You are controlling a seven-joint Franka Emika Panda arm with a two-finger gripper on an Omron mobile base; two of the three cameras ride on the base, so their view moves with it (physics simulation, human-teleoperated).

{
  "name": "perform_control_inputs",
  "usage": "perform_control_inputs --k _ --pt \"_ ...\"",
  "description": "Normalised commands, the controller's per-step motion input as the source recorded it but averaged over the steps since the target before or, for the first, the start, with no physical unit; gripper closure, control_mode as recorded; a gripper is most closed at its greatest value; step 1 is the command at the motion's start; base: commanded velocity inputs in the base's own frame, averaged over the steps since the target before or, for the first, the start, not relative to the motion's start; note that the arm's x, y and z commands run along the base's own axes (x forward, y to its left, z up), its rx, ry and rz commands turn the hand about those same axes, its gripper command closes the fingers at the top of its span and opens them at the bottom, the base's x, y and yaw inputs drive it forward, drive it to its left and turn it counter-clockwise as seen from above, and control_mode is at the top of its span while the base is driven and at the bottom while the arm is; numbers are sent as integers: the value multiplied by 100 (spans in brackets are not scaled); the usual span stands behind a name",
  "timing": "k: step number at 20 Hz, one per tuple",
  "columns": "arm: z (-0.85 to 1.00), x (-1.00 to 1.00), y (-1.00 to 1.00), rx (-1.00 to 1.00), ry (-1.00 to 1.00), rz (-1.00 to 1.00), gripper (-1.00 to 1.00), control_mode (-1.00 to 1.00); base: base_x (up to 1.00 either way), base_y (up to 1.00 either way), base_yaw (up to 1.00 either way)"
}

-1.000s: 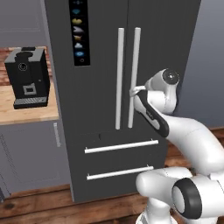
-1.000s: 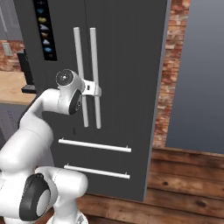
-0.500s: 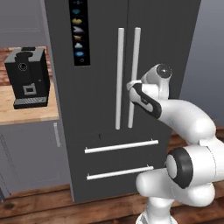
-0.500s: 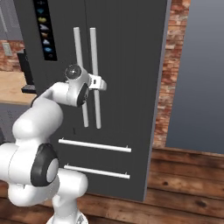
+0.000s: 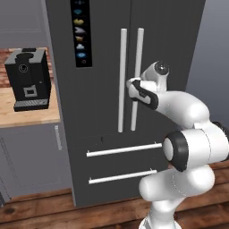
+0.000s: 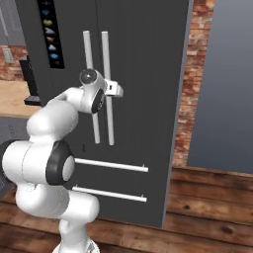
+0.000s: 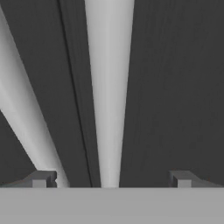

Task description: There is a bowl on the dining counter. Grab a lemon wedge from the fridge and place it in the bowl. Then get the liquor bottle and glass cup from the cabinet and place them next to the bowl.

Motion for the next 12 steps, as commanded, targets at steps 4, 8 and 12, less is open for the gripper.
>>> perform_control_inputs --k 4,8,12 --pt "0 45 0 0 0 0 -100 -100 0 0 0" --pt "0 41 0 0 0 0 -100 -100 0 0 0" --pt "0 39 0 0 0 0 -100 -100 0 0 0"
